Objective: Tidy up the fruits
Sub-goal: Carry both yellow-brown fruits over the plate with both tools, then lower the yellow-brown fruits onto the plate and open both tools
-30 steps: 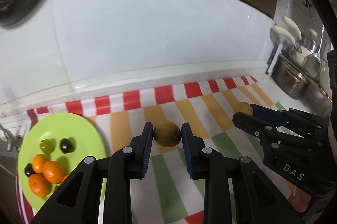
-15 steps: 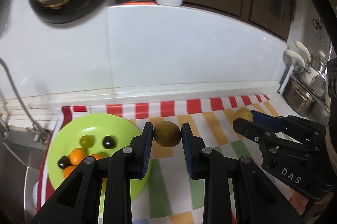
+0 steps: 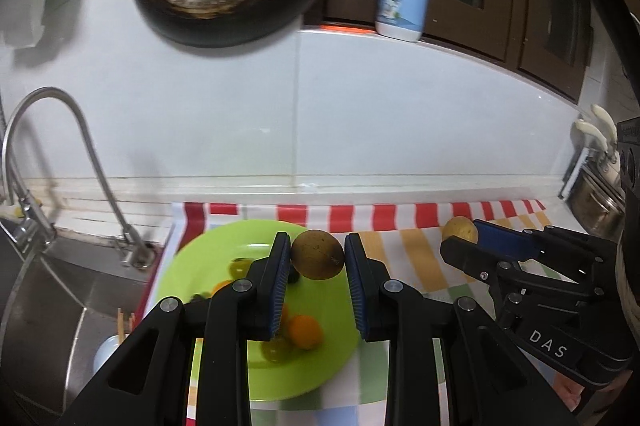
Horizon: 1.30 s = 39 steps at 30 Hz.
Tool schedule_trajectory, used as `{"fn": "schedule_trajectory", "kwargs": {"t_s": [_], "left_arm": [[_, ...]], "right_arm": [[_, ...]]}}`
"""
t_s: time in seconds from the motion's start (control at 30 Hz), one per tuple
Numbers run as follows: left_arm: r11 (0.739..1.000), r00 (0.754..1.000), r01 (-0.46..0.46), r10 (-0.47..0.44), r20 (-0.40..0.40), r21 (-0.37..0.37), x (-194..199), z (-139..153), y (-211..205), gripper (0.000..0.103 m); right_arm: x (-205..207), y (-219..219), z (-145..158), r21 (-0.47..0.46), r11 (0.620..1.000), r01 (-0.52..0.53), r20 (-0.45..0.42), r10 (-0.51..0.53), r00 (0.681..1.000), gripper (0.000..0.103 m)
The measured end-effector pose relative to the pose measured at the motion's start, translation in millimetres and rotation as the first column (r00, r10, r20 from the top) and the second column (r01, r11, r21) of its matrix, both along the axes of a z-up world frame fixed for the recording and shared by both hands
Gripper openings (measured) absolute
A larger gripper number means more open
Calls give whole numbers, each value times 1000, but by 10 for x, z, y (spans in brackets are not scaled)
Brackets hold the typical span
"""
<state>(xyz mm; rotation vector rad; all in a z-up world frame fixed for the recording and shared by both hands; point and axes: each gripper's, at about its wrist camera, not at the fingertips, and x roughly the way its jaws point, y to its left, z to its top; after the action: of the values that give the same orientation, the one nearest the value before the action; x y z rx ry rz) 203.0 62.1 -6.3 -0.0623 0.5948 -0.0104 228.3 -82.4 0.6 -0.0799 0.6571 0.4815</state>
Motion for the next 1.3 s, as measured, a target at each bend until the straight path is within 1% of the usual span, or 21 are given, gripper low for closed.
{"fn": "schedule_trajectory", "kwargs": {"t_s": [0.17,0.33,0.5,0.63,0.77,0.93,0.97,1.0,1.03,1.07,1.1,1.17,1.3], "left_arm": [[999,999,-36,36,0,0,-6,-41,196,28],[998,998,-61,62,-15,11,34,-148,380,28],[997,996,-77,78,-39,25,123,-266,531,28],[998,996,-57,60,-61,37,218,-375,573,28],[999,996,-24,26,-89,25,340,-490,592,28],[999,993,18,-14,-113,36,461,-576,560,28],[999,993,27,-22,-116,38,475,-582,551,30],[999,993,25,-20,-113,40,483,-581,551,35],[999,994,18,-14,-107,42,479,-576,554,44],[999,996,10,-5,-94,47,455,-564,555,45],[999,996,4,1,-89,54,445,-556,552,45],[997,996,-20,26,-87,68,395,-532,562,45],[996,995,-65,70,-70,66,227,-426,566,45]], "right_arm": [[48,214,-27,-13,999,-43,0,43,999,30],[121,389,-77,-26,997,-75,-6,75,997,30],[239,577,-213,-40,994,-106,-36,104,994,30],[340,682,-365,-42,991,-129,-85,125,989,30],[433,761,-509,-40,989,-145,-130,138,982,30],[469,824,-590,-52,986,-161,-136,153,979,30],[471,824,-597,-49,986,-162,-136,154,979,30],[472,825,-600,-49,985,-163,-136,155,978,30],[472,822,-600,-51,985,-162,-131,154,979,31],[471,810,-595,-52,986,-157,-124,150,981,32],[467,800,-588,-51,987,-153,-121,146,982,36],[452,775,-574,-59,988,-144,-111,137,984,36],[382,658,-494,-54,992,-112,-95,107,990,36]]}}
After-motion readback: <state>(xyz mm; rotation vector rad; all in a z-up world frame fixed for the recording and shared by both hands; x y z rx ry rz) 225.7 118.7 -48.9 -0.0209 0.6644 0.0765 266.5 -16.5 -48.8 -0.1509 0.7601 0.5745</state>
